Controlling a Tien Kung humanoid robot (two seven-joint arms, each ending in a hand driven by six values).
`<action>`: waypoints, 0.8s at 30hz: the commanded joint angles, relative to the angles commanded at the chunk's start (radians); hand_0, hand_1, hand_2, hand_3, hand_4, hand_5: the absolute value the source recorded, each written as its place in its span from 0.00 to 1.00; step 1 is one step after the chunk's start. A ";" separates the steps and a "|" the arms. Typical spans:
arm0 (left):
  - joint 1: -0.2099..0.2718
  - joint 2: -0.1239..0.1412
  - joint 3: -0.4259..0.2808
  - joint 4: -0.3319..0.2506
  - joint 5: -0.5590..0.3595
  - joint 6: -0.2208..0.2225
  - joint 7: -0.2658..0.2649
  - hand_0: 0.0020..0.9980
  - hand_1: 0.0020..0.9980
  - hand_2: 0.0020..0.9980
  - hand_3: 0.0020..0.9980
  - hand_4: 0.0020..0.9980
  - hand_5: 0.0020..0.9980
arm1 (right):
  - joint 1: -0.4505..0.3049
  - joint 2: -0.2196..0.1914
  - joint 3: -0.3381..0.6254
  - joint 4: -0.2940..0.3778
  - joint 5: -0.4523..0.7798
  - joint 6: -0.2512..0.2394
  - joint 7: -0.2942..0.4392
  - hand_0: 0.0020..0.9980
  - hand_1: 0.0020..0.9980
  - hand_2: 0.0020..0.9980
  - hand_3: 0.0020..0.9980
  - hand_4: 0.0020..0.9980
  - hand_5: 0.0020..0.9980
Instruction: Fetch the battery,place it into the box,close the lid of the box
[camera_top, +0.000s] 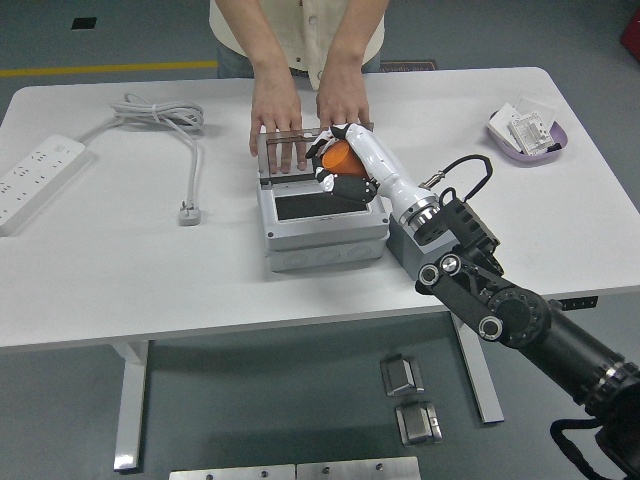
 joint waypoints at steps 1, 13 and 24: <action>-0.001 0.000 0.000 0.000 0.001 0.000 0.000 0.62 0.68 0.68 0.71 0.70 0.16 | 0.014 0.002 -0.014 -0.015 -0.016 0.001 -0.002 0.08 0.20 0.39 0.33 0.00 0.00; -0.006 0.005 0.001 0.000 0.007 -0.002 0.001 0.62 0.68 0.68 0.71 0.70 0.16 | 0.122 0.013 -0.145 -0.157 -0.078 -0.010 0.019 0.09 0.21 0.39 0.32 0.00 0.00; -0.014 0.006 0.004 0.000 0.016 -0.003 0.000 0.62 0.68 0.68 0.71 0.69 0.16 | 0.171 0.057 -0.192 -0.270 -0.066 -0.014 0.044 0.14 0.23 0.40 0.33 0.00 0.00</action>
